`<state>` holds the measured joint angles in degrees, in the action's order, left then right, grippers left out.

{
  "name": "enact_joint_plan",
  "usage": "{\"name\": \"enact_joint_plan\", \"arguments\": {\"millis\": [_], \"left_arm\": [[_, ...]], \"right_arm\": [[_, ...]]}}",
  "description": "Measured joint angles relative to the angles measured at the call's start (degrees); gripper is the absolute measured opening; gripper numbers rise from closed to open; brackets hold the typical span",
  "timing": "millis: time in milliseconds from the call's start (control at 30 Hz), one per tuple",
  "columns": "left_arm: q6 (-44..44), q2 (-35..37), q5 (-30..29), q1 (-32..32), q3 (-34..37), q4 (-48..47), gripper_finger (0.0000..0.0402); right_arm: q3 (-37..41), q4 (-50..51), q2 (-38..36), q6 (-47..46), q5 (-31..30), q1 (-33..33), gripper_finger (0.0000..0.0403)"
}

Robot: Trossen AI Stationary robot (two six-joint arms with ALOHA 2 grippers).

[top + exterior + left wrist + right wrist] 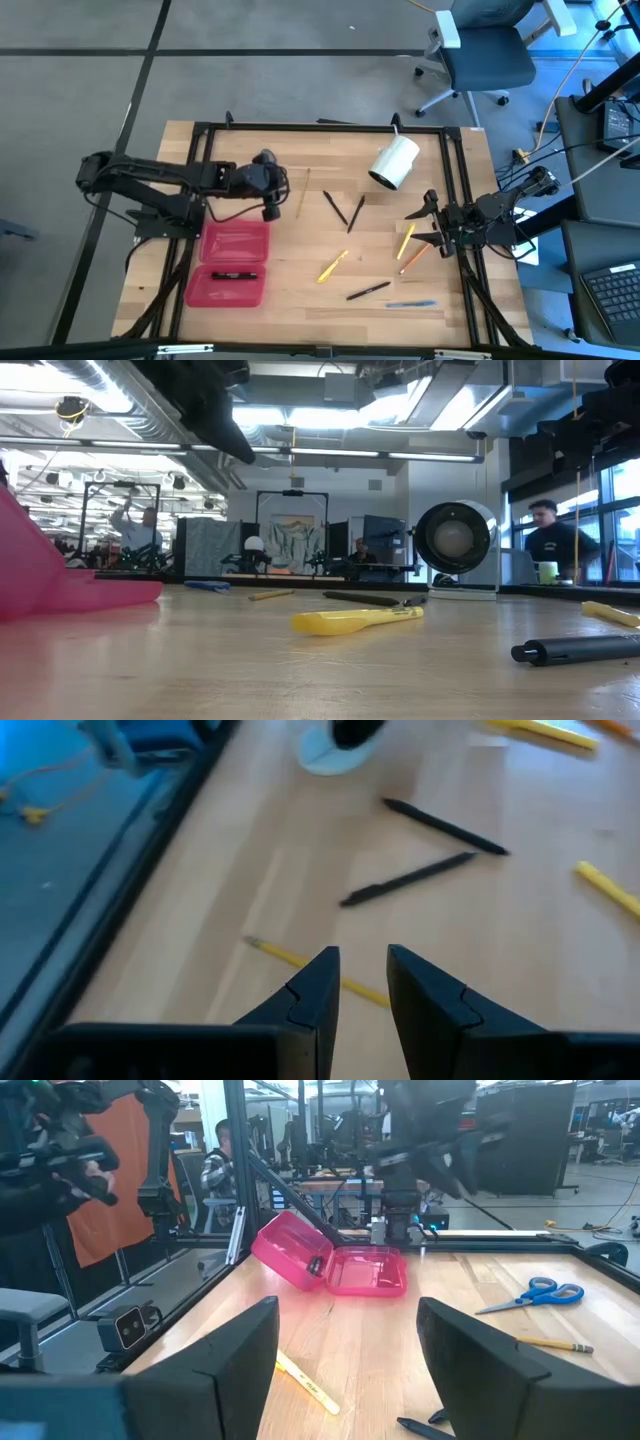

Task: Pick & place school supplies into a supply box
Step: Put the blue scissors into the red supply box

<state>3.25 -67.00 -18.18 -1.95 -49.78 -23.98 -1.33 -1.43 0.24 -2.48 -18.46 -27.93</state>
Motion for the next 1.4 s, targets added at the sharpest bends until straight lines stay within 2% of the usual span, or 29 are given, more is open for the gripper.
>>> {"name": "enact_joint_plan", "arguments": {"millis": [133, 300, 433, 633, 767, 933, 1133, 1267, 1400], "left_arm": [[0.0, 0.0, 0.2, -1.9, 0.0, 0.1, 0.0082], [0.3, 0.0, 6.3, -3.0, 0.0, -0.1, 0.0099], [-0.8, 0.0, 8.4, -3.1, 0.0, -0.2, 0.0139], [-2.0, 0.0, 6.8, -3.1, 0.0, -0.2, 0.0216], [-2.0, 0.0, 6.6, -3.0, 0.0, -0.2, 0.024], [3.9, 0.0, 7.2, -3.1, 0.0, 1.3, 0.0246], [4.0, -0.1, 9.4, -6.8, 0.0, -1.2, 0.0237], [3.0, -2.5, 10.3, -12.1, -2.9, -9.5, 0.0229], [-3.7, -7.3, 8.8, -18.0, -9.0, -20.1, 0.0221]], "right_arm": [[0.0, 0.0, 0.0, 0.0, 0.0, 0.0, 0.0242], [0.0, 0.0, 0.0, 0.1, 0.0, 0.0, 0.0242], [0.0, 0.0, 0.0, 0.2, 0.0, 0.0, 0.0242], [0.0, 0.0, 0.0, 0.1, 0.0, 0.0, 0.0242], [0.0, 0.0, 0.0, 0.0, 0.0, 0.0, 0.0242], [0.0, 0.0, 0.0, 0.1, 0.0, 0.0, 0.0242], [0.0, 0.0, 0.0, 1.2, 0.0, 0.0, 0.0242], [0.0, 0.0, 0.0, 2.9, 0.0, 0.0, 0.0242], [0.0, 0.0, 0.0, 3.0, -0.4, 0.0, 0.0242]]}}
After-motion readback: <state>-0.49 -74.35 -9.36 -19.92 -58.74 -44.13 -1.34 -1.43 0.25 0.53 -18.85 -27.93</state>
